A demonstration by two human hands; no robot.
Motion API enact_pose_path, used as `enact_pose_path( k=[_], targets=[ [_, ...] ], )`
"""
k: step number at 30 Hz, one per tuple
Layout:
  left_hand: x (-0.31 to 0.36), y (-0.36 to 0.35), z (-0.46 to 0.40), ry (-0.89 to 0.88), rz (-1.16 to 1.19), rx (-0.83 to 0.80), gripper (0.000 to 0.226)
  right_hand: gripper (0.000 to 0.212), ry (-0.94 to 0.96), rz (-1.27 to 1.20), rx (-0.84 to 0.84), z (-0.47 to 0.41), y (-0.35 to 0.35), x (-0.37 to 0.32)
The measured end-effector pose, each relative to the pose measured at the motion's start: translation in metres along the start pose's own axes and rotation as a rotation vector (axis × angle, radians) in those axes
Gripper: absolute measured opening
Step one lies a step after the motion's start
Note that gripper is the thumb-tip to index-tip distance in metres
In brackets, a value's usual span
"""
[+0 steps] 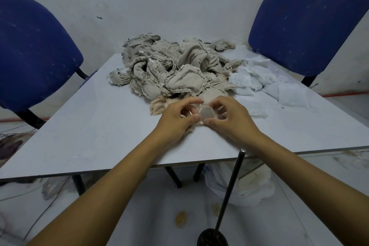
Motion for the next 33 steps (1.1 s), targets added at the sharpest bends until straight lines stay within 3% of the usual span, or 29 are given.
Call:
enact_pose_path(
  k=[3,9,15,18,20,25,29,33],
  targets=[
    [-0.004,0.002,0.001,0.003,-0.081,0.027,0.024,0.023,-0.015,-0.06,0.055,0.001,0.006,-0.001],
    [-0.003,-0.01,0.003,0.002,-0.062,-0.14,0.008,0.01,-0.062,-0.228,-0.003,0.004,0.005,-0.006],
    [-0.003,-0.002,-0.002,0.075,0.184,-0.068,0.013,0.018,-0.055,-0.393,-0.432,0.01,-0.007,-0.017],
    [-0.002,-0.002,-0.001,0.076,0.184,-0.062,0.013,0.021,-0.064,-0.451,-0.457,0.009,-0.005,-0.019],
    [-0.002,-0.006,0.001,0.074,0.167,-0.061,0.016,0.012,-0.069,-0.449,-0.424,0.011,-0.006,-0.02],
    [0.0,-0.005,0.001,0.014,0.064,-0.018,0.032,0.004,-0.135,-0.348,-0.149,0.007,0.001,-0.009],
    [0.007,-0.018,0.008,-0.122,-0.196,-0.067,0.032,0.014,-0.186,-0.218,0.041,0.002,0.009,0.002],
    [0.01,-0.017,0.01,-0.126,-0.18,-0.066,0.02,0.022,-0.2,-0.157,0.139,0.0,0.016,0.01]
  ],
)
Point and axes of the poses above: each hand's wrist, its own z-axis away from the middle knuckle, its own y-axis out of the back of the hand, x = y × z, the point moved 9 cm from there along -z, towards the middle knuckle, and after that the axes turned 8 degrees about x, right-handed, at the moved point
